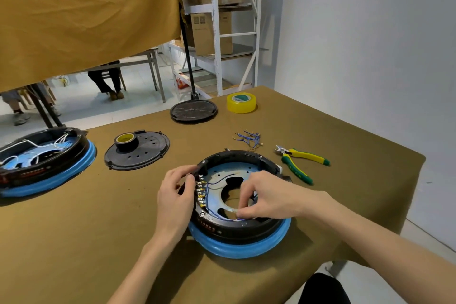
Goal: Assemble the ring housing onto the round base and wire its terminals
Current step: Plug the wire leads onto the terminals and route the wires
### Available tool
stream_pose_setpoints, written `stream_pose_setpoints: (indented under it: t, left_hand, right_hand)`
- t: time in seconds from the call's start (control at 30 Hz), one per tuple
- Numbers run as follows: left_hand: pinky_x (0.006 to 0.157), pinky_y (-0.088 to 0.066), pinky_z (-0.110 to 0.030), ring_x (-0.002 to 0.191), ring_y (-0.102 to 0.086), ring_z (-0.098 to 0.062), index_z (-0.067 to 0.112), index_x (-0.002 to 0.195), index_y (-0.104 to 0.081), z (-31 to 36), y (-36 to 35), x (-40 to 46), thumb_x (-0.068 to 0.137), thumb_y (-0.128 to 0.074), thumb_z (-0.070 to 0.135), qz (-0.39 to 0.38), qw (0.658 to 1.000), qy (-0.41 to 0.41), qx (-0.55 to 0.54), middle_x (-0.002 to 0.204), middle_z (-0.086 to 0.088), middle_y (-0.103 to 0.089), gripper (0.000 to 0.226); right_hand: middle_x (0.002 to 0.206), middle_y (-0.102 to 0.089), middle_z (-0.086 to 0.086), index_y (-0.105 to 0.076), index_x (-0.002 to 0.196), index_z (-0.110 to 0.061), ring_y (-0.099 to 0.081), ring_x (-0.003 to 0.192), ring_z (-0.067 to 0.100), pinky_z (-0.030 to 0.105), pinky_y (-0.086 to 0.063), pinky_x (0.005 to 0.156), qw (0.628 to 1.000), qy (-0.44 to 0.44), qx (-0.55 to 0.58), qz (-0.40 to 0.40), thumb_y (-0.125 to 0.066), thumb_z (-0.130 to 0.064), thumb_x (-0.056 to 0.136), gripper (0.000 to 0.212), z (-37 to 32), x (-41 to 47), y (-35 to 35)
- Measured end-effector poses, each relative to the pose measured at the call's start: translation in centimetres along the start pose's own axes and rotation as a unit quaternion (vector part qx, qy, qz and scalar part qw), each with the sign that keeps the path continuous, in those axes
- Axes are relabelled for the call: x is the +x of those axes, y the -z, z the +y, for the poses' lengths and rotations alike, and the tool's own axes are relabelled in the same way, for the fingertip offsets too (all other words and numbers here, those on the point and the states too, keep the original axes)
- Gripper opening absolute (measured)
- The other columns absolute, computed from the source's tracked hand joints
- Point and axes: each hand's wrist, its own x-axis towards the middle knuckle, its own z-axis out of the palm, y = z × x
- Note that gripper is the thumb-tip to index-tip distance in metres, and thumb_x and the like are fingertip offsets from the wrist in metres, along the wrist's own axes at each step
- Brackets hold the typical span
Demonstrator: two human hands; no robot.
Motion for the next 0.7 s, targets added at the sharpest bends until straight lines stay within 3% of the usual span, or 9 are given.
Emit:
stream_pose_setpoints:
  t: [0.13,0.23,0.43,0.57,0.7]
  left_hand:
    - [0.11,-0.048,-0.044,0.125,-0.059,-0.008,0.018,0.141,-0.059,-1.4,-0.4,-0.5,0.109,-0.046,0.022,-0.015,0.995,0.06,-0.083,0.134,0.006,-0.065,0.035]
    - [0.105,-0.052,-0.038,0.118,-0.064,-0.005,0.017,0.14,-0.06,-1.6,-0.5,-0.5,0.109,-0.046,0.022,-0.023,0.992,0.068,-0.105,0.128,0.008,-0.069,0.035]
    - [0.09,-0.052,-0.015,0.111,-0.065,0.001,0.019,0.139,-0.06,-1.9,-0.3,-0.2,0.109,-0.047,0.022,-0.046,0.991,0.059,-0.111,0.124,0.009,-0.069,0.033]
    - [0.085,-0.051,-0.01,0.109,-0.065,0.003,0.023,0.136,-0.059,-2.1,-0.2,-0.1,0.109,-0.047,0.023,-0.052,0.992,0.058,-0.104,0.122,0.013,-0.068,0.03]
    - [0.083,-0.052,-0.01,0.108,-0.065,0.003,0.023,0.137,-0.058,-2.1,-0.3,-0.1,0.108,-0.047,0.025,-0.055,0.99,0.064,-0.11,0.122,0.011,-0.069,0.031]
  right_hand:
    - [0.092,-0.073,0.0,-0.082,0.079,-0.023,-0.065,0.092,0.034,0.057,-0.05,0.088,0.995,-0.007,0.084,-0.054,-0.071,-0.037,0.093,0.022,-0.2,0.4,1.5]
    - [0.088,-0.074,0.002,-0.08,0.076,-0.024,-0.065,0.088,0.029,0.052,-0.052,0.083,0.994,0.011,0.081,-0.074,-0.075,-0.035,0.091,0.018,0.2,0.7,1.6]
    - [0.08,-0.071,0.001,-0.08,0.081,-0.021,-0.061,0.075,0.018,0.022,-0.046,0.067,0.996,0.002,-0.08,-0.043,-0.073,-0.041,0.092,0.025,0.2,1.8,0.2]
    - [0.082,-0.07,-0.009,-0.076,0.085,-0.028,-0.062,0.078,0.01,0.02,-0.035,0.073,0.98,-0.001,-0.196,0.024,-0.068,-0.052,0.093,0.026,0.3,2.0,0.0]
    - [0.09,-0.067,-0.014,-0.076,0.092,-0.029,-0.057,0.089,0.009,0.02,-0.032,0.072,0.973,0.005,-0.227,0.052,-0.069,-0.057,0.09,0.029,0.6,2.3,0.0]
